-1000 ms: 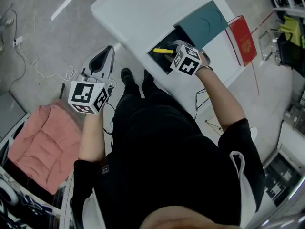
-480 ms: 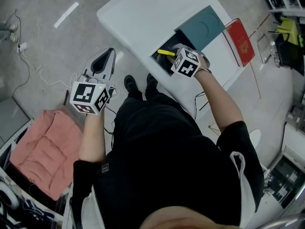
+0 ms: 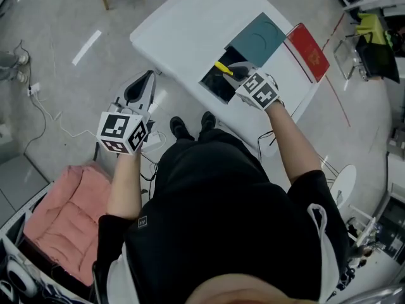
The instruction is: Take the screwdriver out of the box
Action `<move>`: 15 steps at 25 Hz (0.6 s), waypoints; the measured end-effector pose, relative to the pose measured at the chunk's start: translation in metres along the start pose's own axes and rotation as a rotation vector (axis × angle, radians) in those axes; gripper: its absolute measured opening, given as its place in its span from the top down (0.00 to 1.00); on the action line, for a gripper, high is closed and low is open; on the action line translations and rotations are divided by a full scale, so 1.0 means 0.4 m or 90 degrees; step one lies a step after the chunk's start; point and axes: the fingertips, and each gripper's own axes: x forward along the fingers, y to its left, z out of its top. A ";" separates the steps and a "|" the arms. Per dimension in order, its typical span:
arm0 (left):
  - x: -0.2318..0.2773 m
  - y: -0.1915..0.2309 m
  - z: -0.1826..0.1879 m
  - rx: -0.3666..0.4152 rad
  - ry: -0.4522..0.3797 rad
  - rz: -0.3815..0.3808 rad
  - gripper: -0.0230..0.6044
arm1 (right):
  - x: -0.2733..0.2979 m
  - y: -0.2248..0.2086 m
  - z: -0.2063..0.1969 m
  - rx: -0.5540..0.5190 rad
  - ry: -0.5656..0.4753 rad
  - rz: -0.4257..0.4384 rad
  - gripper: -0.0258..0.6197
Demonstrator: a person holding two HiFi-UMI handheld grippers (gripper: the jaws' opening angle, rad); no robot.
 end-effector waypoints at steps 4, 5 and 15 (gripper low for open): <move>0.011 -0.028 0.007 0.002 0.000 -0.018 0.95 | -0.071 -0.020 0.024 0.116 -0.106 -0.009 0.84; 0.016 -0.040 0.009 0.002 0.001 -0.025 0.95 | -0.088 -0.027 0.020 0.136 -0.125 -0.011 0.84; 0.055 -0.179 0.043 0.033 -0.001 -0.032 0.95 | -0.256 -0.030 -0.031 0.194 -0.239 -0.012 0.84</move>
